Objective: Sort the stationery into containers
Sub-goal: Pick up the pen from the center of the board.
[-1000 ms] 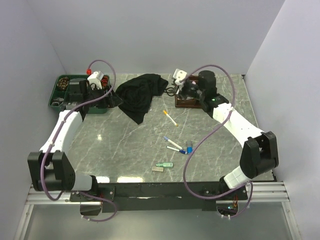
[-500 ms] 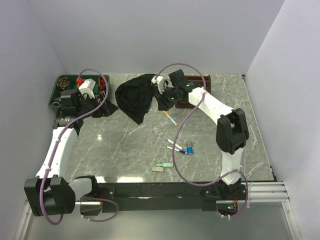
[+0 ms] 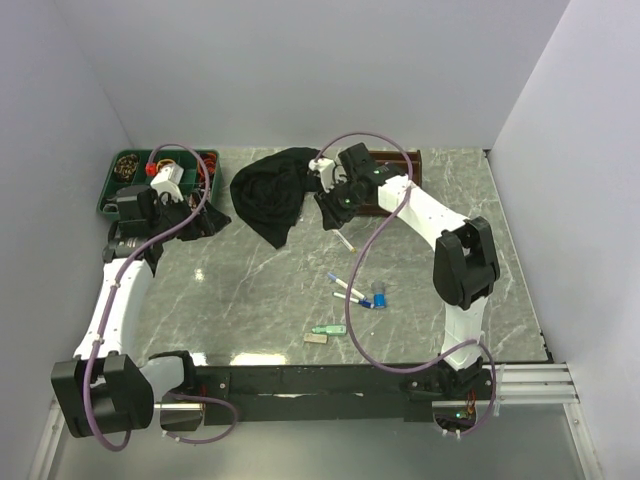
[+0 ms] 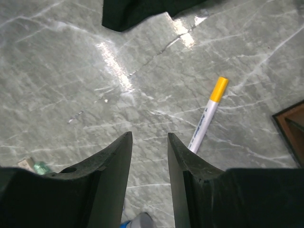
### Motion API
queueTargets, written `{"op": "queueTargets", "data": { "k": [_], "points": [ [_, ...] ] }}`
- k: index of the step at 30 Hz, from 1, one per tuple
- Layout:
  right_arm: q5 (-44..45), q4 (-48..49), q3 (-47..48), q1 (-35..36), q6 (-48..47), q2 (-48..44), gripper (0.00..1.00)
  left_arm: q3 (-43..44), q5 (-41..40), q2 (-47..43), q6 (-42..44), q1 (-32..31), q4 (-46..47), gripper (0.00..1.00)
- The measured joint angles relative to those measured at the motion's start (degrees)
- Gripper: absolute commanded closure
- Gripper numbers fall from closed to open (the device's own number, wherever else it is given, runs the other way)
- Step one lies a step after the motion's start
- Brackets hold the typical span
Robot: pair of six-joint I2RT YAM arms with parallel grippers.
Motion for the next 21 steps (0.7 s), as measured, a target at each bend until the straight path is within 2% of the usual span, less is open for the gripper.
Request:
{"op": "queueTargets", "data": {
  "k": [5,21],
  "points": [
    [4.17,-0.66,1.03,0.81,-1.49,1.11,0.57,0.02,0.02,1.57,-0.57,0.13,0.24,0.18],
    [12.39,-4.72,17.38,1.25,-0.76,18.71,0.60,0.76,0.02,5.14,-0.98,1.29,0.37,0.18]
  ]
}}
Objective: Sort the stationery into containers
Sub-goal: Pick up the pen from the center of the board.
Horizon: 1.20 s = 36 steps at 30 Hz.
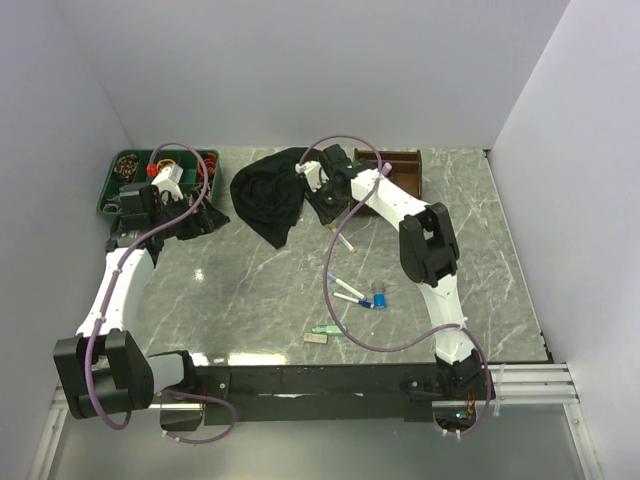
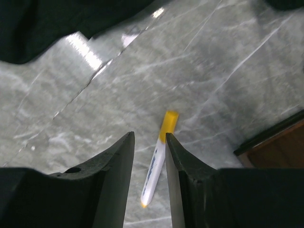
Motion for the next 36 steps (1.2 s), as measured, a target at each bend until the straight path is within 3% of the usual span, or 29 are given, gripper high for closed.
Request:
{"op": "queueTargets", "data": {
  "k": [4,25,26,28,29,32,36],
  "points": [
    [1.55,-1.05,3.58,0.00,0.50,2.47,0.60,0.37,0.02,1.51,-0.04,0.02,0.07,0.18],
    [4.83,-3.50,1.86,0.00,0.76,5.07,0.60,1.36,0.42,4.59,-1.07,0.02,1.31,0.18],
    [4.85,-3.48,1.92,0.00,0.72,5.09,0.62,1.36,0.42,4.59,-1.07,0.09,1.31,0.18],
    [5.01,-3.52,2.05,0.00,0.72,5.20,0.74,1.36,0.39,4.59,-1.07,0.11,1.27,0.18],
    [5.05,-3.48,2.08,0.00,0.55,5.25,0.85,1.36,0.39,4.59,-1.05,0.11,1.27,0.18],
    [4.74,-3.56,2.12,0.00,0.07,5.27,0.98,1.36,0.39,4.57,-0.98,0.24,1.25,0.18],
    [3.43,-3.76,2.12,-0.20,-0.39,5.09,1.00,1.36,0.37,4.50,-0.87,0.44,1.27,0.18]
  ]
}}
